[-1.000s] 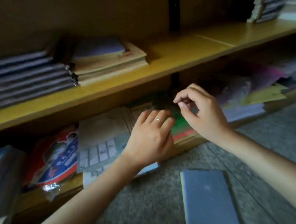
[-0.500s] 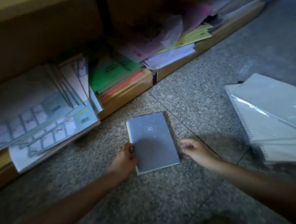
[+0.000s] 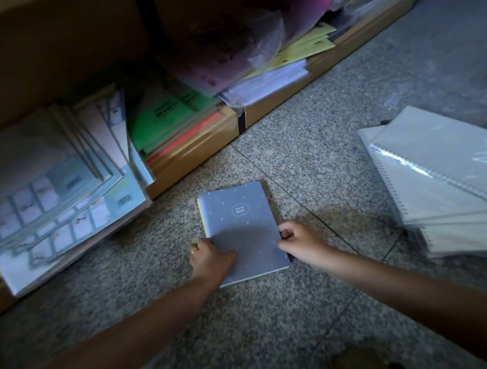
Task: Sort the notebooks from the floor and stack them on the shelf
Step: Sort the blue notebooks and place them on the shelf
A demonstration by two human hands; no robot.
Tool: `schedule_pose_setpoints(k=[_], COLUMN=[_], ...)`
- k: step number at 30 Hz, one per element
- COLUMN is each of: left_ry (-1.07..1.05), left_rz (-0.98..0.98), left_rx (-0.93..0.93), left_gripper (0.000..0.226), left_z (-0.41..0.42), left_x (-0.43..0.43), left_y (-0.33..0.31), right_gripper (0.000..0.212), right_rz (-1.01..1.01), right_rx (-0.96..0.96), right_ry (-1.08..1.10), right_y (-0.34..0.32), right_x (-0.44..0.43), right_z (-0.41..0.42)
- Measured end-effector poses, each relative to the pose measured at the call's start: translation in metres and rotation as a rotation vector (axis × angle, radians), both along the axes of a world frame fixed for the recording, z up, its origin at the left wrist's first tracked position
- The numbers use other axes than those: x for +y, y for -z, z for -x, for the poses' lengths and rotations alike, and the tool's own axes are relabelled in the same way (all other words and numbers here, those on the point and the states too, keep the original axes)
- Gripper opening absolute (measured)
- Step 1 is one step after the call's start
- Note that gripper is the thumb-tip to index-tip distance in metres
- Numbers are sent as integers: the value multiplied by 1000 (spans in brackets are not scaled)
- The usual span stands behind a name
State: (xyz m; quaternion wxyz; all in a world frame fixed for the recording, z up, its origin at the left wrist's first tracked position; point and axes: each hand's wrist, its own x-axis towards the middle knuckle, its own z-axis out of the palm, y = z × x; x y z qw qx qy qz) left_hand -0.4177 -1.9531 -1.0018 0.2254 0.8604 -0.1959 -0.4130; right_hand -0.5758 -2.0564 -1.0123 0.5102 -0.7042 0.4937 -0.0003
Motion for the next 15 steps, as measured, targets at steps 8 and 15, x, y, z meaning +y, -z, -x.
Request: schedule_pose_setpoints(k=[8, 15], left_ry=[49, 134], left_rz=[375, 726], left_rx=[74, 307], left_gripper=[36, 46], left_z=[9, 27], left_x=[3, 5], left_y=[-4, -47], right_gripper=[18, 22], right_rz=[81, 252], right_rx=[-72, -517], right_ry=[183, 499], right_y=[8, -15], right_x=[6, 24], right_z=[4, 2])
